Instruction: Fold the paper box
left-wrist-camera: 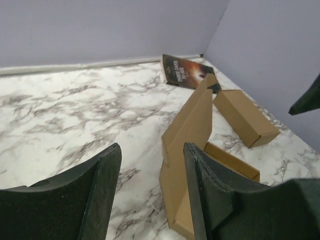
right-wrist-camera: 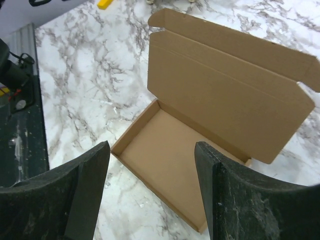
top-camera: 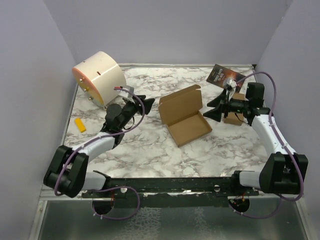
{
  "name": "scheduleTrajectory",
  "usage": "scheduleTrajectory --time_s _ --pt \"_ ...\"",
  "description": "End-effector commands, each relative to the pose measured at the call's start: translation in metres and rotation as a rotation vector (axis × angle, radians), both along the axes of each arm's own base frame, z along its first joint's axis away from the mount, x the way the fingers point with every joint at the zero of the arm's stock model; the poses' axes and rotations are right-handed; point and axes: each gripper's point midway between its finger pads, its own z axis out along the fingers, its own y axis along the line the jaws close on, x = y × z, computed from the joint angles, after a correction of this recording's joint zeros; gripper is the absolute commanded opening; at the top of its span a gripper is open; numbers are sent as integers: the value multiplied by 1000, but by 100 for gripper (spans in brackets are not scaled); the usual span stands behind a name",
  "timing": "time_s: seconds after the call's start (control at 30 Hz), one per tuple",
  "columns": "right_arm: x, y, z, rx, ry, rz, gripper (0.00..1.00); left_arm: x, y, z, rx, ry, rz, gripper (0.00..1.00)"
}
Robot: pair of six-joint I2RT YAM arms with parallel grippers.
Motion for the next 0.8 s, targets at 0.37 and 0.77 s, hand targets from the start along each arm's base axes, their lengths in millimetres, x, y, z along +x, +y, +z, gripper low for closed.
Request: scheduleTrajectory --time_s 0.37,0.77 --pt "-14 5 -7 70 50 -3 69 -46 168 -58 240 631 434 65" --pt "-6 -3 -9 15 19 -56 69 -45 280 -122 209 863 763 66"
